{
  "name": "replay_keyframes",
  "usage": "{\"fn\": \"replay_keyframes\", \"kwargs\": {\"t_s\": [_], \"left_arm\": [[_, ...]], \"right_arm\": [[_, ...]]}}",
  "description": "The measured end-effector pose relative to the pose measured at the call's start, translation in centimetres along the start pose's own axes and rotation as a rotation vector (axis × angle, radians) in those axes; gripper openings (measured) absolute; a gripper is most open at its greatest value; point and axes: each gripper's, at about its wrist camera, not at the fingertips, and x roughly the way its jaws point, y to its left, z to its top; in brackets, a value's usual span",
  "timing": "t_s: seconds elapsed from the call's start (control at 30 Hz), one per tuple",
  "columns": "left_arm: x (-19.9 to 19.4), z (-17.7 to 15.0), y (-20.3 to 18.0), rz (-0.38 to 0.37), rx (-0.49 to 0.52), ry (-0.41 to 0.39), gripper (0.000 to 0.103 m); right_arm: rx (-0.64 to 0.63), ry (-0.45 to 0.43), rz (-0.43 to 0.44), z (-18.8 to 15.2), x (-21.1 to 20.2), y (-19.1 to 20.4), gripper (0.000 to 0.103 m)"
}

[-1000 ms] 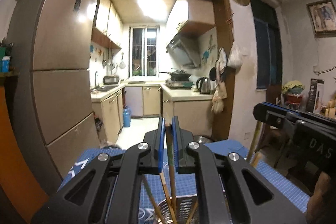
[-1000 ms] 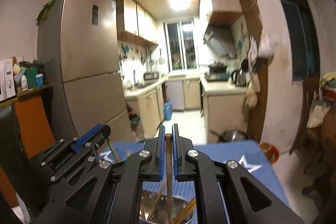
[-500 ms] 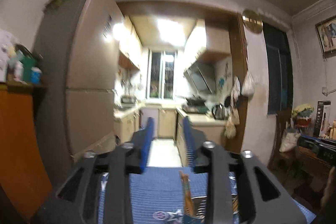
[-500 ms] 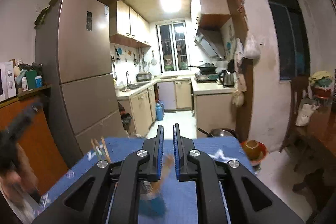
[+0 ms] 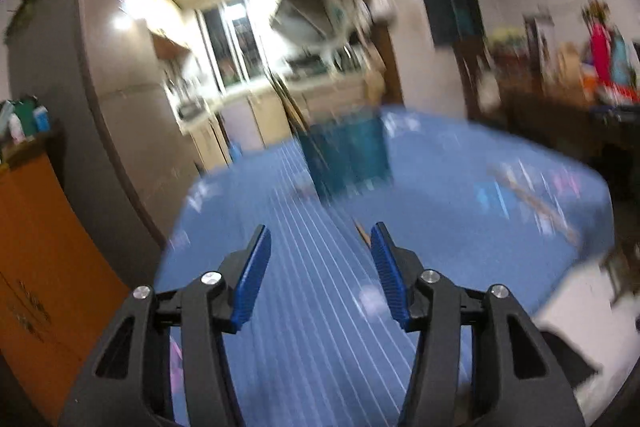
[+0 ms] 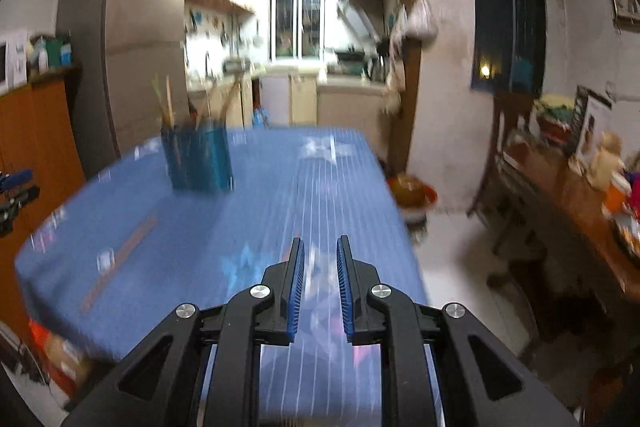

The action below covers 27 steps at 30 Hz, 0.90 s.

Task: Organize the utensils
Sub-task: 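Move both open tools back over the last two chopsticks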

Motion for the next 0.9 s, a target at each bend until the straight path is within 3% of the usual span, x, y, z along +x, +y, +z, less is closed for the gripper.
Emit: {"fn": "replay_keyframes", "kwargs": {"t_s": [0.13, 0.33, 0.6, 0.9], "left_arm": [[-0.6, -5.2, -2.7, -0.111, -0.069, 0.085, 0.039], [0.9, -7.8, -4.9, -0.12, -0.142, 0.086, 0.039], [2.9, -9.3, -6.5, -0.052, -0.164, 0.094, 0.039], [3.3, -9.6, -6.5, -0.027, -0.198, 0.07, 0.038]], "right_arm": [[-0.018, 0.052, -0.005, -6.4, -0.1, 3.2, 0.018], [0.028, 0.012, -0.035, -10.9, 0.5, 6.3, 0.018], [0.014, 0.001, -0.045, -12.2, 1.8, 8.0, 0.018], [0.008, -0.044, -0.041, -12.1, 2.1, 8.6, 0.018]]}}
